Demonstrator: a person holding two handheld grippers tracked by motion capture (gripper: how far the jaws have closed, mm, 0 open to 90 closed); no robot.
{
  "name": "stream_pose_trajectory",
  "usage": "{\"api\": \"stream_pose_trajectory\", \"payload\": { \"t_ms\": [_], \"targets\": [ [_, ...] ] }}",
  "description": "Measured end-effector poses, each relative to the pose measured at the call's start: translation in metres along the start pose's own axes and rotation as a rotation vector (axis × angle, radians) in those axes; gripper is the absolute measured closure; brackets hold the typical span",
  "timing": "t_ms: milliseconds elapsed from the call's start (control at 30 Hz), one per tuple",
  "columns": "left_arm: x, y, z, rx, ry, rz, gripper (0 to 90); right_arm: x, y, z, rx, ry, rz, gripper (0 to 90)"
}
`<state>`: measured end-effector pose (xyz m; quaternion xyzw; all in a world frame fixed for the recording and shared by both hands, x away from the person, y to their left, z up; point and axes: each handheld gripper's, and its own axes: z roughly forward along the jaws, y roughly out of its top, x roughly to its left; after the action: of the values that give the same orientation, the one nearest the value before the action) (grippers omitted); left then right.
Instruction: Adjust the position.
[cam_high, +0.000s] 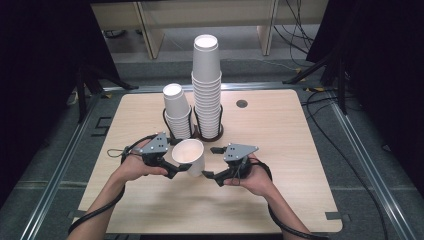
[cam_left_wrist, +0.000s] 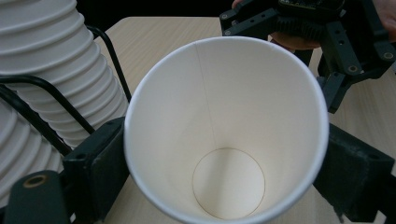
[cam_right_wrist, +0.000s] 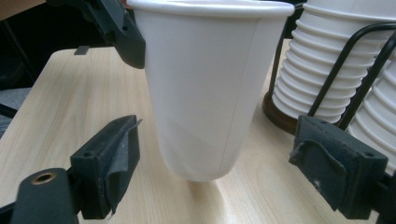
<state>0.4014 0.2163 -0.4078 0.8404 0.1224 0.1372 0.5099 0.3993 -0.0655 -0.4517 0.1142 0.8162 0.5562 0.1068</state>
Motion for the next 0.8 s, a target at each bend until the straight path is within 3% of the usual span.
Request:
{"api": "stream_pose_trajectory", "payload": {
  "t_ms": [200, 300, 433, 500, 567, 667, 733, 800],
  "targets": [
    [-0.002, 0.002, -0.004, 0.019, 0.041, 0.028, 12.7, 0.001, -0.003, -0.006, 0.0, -0.015, 0.007, 15.9],
    [-0.005, 0.002, -0.006, 0.015, 0.06, 0.026, 12.7, 0.0, -0.005, -0.011, -0.01, -0.036, 0.015, 15.9],
    [-0.007, 0.001, -0.009, 0.013, 0.099, 0.054, 12.8, 0.0, -0.01, -0.02, -0.022, -0.064, 0.017, 15.9],
    [-0.009, 0.0, -0.01, 0.01, 0.1, 0.048, 12.8, 0.0, -0.013, -0.024, -0.016, -0.086, 0.027, 15.9],
    [-0.014, -0.001, -0.012, 0.007, 0.115, 0.011, 12.8, -0.001, -0.016, -0.029, -0.02, -0.113, 0.042, 15.9],
    [-0.017, -0.002, -0.016, 0.009, 0.13, 0.027, 12.8, -0.004, -0.02, -0.035, -0.04, -0.157, 0.062, 15.9],
    [-0.02, -0.003, -0.019, 0.018, 0.136, 0.032, 12.8, -0.007, -0.023, -0.04, -0.05, -0.188, 0.05, 15.9],
    [-0.024, -0.003, -0.021, 0.009, 0.132, 0.024, 12.8, -0.007, -0.025, -0.043, -0.055, -0.197, 0.083, 15.9]
  ]
}}
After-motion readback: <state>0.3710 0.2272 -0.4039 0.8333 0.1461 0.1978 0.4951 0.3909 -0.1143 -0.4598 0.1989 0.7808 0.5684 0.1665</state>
